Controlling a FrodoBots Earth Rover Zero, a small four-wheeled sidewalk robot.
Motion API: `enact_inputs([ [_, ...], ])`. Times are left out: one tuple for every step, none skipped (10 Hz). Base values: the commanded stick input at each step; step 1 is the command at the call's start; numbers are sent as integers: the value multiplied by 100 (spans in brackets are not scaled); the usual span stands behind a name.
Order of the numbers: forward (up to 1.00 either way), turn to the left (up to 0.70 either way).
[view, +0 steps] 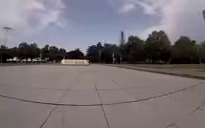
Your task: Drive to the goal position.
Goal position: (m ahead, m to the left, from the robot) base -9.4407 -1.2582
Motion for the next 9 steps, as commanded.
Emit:
enact_inputs([
  [0,45],
  [0,45],
  [33,39],
  [92,28],
  [100,27],
  [100,27],
  [100,27],
  [100,27],
  [100,27],
])
